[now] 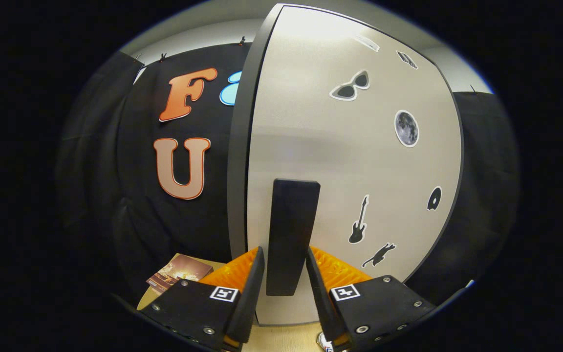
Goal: Open the shoe cabinet door, grab the shoes and put them into the shoe cabinet, then close the shoe cabinet door.
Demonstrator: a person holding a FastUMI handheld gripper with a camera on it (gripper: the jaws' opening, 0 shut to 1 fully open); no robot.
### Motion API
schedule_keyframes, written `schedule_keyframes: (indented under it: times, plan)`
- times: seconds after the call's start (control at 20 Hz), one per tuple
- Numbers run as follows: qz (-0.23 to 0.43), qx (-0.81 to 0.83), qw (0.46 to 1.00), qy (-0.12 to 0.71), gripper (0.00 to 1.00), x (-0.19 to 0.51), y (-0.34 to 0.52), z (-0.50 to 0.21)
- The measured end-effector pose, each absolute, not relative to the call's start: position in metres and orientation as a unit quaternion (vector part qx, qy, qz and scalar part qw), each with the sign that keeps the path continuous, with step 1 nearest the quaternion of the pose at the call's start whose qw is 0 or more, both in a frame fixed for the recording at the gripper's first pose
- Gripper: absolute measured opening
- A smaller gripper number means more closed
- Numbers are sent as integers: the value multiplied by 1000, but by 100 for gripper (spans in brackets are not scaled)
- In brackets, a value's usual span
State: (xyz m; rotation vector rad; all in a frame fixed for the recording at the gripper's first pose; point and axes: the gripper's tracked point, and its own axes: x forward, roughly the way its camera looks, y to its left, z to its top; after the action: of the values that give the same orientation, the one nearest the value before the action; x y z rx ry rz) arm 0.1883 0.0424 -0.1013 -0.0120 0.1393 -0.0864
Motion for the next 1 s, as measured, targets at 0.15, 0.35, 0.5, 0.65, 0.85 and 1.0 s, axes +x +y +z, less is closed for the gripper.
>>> schedule_keyframes:
  times: [0.15, 0.35, 0.5, 0.65, 0.85, 1.0]
  plan:
    - [-39, -7, 997, 69, 39, 187, 40, -102]
    - [-30, -7, 998, 57, 32, 175, 42, -102]
    - [-13, -6, 999, 52, 30, 154, 40, -102]
    - [3, 0, 999, 51, 30, 130, 34, -102]
    - [11, 4, 998, 54, 26, 106, 23, -105]
    - [10, 8, 998, 56, 26, 83, 11, -106]
